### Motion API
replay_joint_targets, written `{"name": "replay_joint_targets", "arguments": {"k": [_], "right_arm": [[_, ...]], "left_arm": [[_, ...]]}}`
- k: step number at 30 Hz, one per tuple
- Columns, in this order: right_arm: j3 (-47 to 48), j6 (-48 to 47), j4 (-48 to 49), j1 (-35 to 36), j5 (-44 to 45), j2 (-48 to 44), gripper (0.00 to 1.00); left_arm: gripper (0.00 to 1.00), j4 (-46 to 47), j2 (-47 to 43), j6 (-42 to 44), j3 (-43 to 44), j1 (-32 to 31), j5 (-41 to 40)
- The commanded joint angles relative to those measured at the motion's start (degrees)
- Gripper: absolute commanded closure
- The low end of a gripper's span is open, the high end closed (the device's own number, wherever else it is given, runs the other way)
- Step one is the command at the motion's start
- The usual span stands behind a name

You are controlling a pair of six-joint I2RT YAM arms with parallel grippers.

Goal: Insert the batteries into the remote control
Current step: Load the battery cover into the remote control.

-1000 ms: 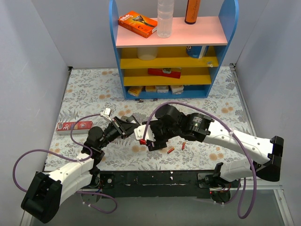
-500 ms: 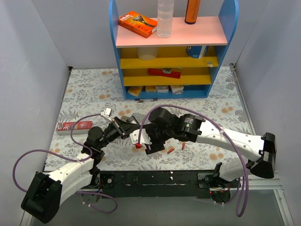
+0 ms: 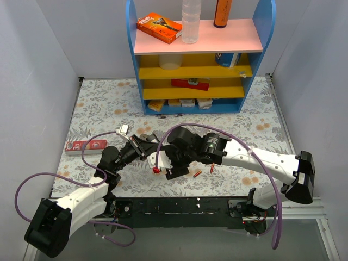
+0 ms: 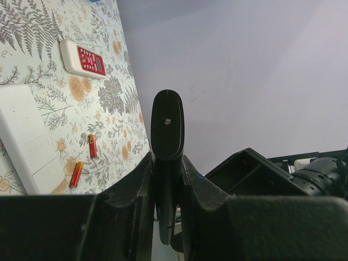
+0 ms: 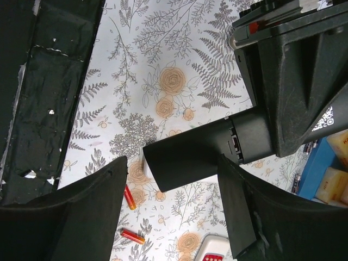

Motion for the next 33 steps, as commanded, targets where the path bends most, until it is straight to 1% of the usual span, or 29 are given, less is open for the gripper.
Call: {"name": "replay_joint_targets", "arguments": {"k": [1, 10, 17, 33], "right_arm": [[1.5, -0.3, -1.1, 0.7, 2.7, 1.5, 0.27], [-0.6, 0.6, 0.5, 2.1, 5.9, 2.2, 0.27], [-3.6, 0.3, 4.5, 3.7, 12.5, 1.5, 0.29], [-5.5, -0.7, 9.4, 4.4, 15.0, 0.8, 0.38]], "left_arm": [[1.00, 3.3, -1.4, -10.6, 1.6, 0.0, 1.0], [1.00, 5.4, -2.6, -13.7, 1.6, 0.0, 1.7], [1.00, 5.0, -3.5, -15.0, 2.3, 0.0, 2.6], [1.00, 4.9, -3.4, -15.8, 3.2, -0.1, 4.5]]}}
